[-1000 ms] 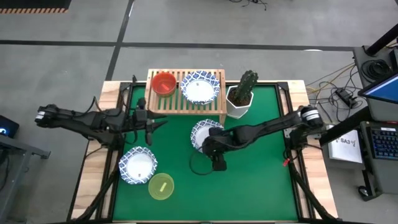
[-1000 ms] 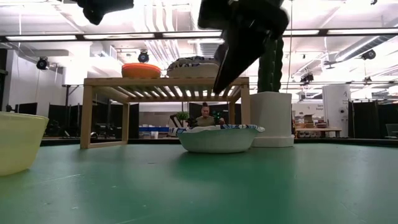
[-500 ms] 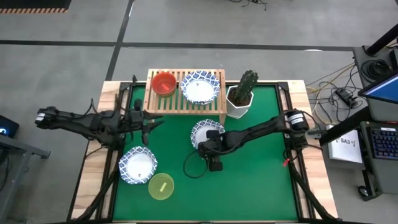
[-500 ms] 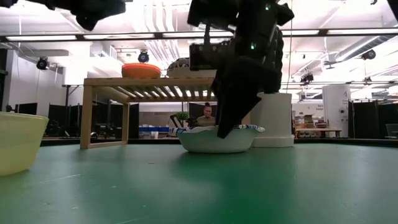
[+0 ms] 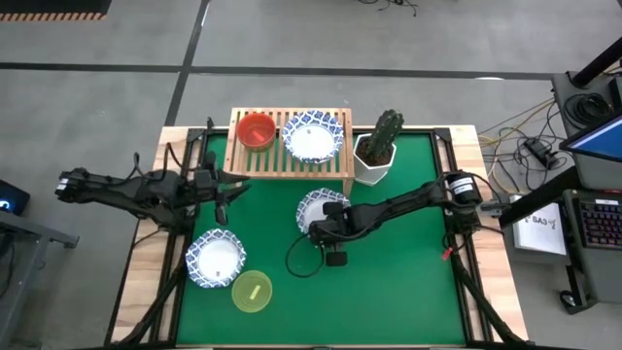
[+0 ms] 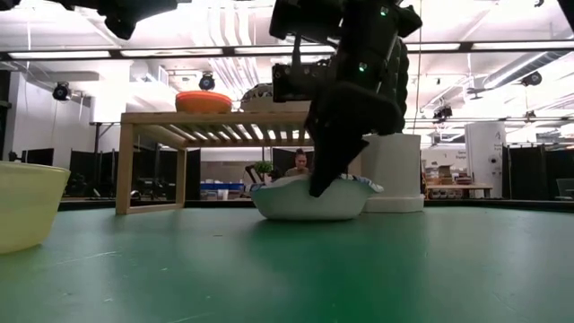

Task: Place and stack bowls onto a shelf
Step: Stack the right white patterned bowl on top of the white patterned bowls on the shelf

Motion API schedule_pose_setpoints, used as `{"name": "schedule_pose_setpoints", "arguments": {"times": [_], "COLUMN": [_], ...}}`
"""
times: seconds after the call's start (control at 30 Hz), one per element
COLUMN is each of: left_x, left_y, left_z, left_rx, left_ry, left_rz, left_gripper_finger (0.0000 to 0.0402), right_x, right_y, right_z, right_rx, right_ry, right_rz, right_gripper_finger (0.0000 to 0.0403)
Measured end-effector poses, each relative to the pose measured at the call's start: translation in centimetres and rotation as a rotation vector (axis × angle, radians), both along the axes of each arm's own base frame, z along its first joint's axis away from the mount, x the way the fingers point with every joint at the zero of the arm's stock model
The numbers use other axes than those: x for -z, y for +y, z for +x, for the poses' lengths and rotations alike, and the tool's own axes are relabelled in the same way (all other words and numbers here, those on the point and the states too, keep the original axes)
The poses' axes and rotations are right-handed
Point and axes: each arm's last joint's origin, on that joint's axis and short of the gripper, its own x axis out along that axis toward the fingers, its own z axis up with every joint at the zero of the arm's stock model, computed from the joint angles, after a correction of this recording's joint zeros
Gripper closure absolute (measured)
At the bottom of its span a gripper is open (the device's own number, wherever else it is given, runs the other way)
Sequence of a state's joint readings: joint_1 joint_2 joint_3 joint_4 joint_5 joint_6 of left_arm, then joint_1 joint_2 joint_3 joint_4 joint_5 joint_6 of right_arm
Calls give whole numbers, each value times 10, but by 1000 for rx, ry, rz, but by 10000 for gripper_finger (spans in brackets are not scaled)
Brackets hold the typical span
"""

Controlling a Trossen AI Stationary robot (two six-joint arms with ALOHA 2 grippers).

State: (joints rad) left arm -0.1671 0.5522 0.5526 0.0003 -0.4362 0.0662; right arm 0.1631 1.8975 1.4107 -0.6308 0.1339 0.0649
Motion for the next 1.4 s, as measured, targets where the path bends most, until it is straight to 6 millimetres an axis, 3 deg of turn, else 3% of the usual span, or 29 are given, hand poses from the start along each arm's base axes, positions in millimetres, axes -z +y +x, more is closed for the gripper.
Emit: {"name": "schedule_pose_setpoints", "arguments": {"times": [0.17, 0.37, 0.77, 1.0, 1.4], "left_x": [0, 0, 0, -1, -1], "left_y": [0, 0, 0, 0, 0], "left_z": [0, 0, 1, 0, 0], "left_rx": [0, 0, 1, 0, 0], "left_ry": [0, -3, 1, 0, -1], "left_rz": [5, 7, 20, 20, 25], "left_gripper_finger": [326, 326, 326, 326, 326], "right_x": [-14, -49, -157, -203, -247], "right_y": [5, 21, 37, 29, 7], "right_z": [4, 12, 15, 3, -20], "right_rx": [-24, -121, -287, -280, -190], "right_ry": [-27, -89, -298, -323, -327], "right_rz": [47, 67, 29, -116, -400], "right_gripper_finger": [391, 392, 392, 392, 392]}}
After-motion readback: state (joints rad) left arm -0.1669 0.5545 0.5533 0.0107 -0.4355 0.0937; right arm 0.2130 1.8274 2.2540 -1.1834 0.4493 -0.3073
